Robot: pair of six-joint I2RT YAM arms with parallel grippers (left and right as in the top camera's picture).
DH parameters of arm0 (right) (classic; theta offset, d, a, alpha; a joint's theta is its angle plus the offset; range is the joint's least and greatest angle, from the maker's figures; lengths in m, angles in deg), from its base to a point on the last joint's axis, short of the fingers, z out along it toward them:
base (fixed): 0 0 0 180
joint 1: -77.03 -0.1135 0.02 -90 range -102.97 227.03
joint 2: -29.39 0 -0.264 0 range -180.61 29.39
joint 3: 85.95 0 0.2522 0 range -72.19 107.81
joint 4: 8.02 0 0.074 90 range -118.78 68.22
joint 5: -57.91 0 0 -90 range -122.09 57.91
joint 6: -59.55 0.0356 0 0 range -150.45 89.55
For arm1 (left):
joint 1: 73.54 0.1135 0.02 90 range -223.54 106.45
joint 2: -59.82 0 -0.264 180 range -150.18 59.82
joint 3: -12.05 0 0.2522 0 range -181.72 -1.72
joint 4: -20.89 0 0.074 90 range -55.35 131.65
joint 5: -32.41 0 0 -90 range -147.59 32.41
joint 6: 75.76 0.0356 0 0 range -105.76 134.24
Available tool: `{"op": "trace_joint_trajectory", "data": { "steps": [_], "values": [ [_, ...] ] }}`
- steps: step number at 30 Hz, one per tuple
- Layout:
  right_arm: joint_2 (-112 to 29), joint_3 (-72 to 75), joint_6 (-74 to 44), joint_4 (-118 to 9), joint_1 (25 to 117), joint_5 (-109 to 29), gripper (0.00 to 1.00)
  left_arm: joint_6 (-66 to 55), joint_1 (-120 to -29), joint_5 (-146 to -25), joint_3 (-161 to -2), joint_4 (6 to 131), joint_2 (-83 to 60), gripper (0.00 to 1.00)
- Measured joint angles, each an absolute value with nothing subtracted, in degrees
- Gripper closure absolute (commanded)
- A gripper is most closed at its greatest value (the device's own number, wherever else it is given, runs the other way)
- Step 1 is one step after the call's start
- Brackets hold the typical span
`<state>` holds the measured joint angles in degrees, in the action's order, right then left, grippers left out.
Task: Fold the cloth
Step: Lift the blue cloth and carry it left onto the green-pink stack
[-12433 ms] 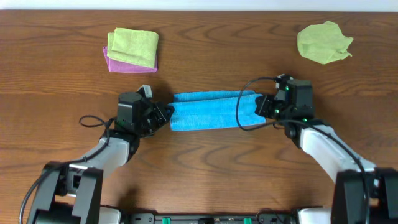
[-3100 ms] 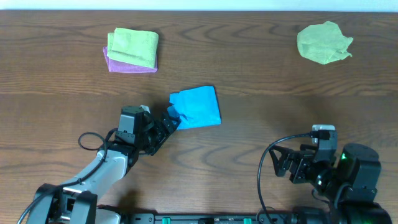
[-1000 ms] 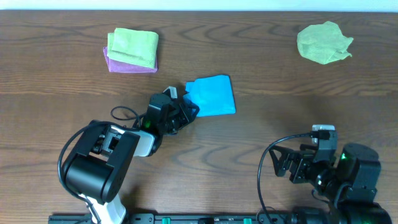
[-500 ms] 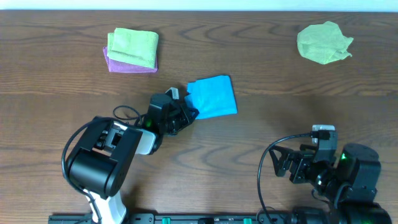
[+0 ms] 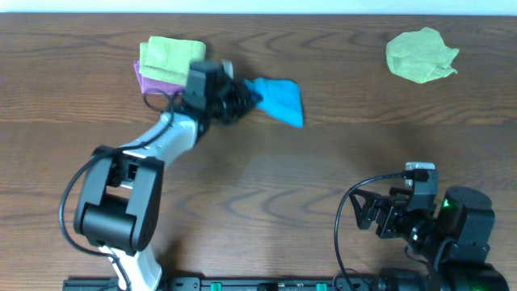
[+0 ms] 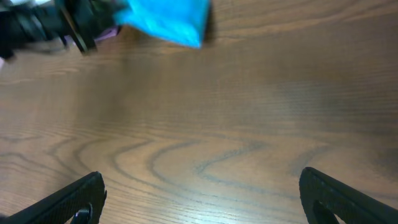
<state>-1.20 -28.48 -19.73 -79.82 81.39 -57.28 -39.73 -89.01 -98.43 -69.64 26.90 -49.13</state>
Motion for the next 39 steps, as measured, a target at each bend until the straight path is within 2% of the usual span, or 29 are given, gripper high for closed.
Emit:
{"op": "trace_joint_trajectory", "data": {
  "steps": [6, 11, 18, 26, 39],
  "values": [
    [-1.2, -28.5, -19.7, -79.8, 81.4, -57.4, 0.01, -38.3, -84.6, -98.7, -84.5, 39.3, -49.0, 0.94],
    [-1.2, -28.5, -19.7, -79.8, 81.4, -57.4, 0.01, -37.8, -80.9, -98.5, -89.3, 41.3, -49.0, 0.94],
    [-1.2, -28.5, -19.7, -79.8, 81.4, -57.4, 0.01, -37.7, -75.3, -97.9, -90.1, 41.3, -49.0, 0.95],
    [-1.2, -28.5, -19.7, -79.8, 81.4, -57.4, 0.01, -37.8, -70.8, -97.6, -90.1, 35.9, -49.0, 0.94],
    [-1.2, -28.5, -19.7, -79.8, 81.4, -57.4, 0.01, -38.3, -69.8, -95.0, -92.4, 33.1, -50.6, 0.94]
  ]
}}
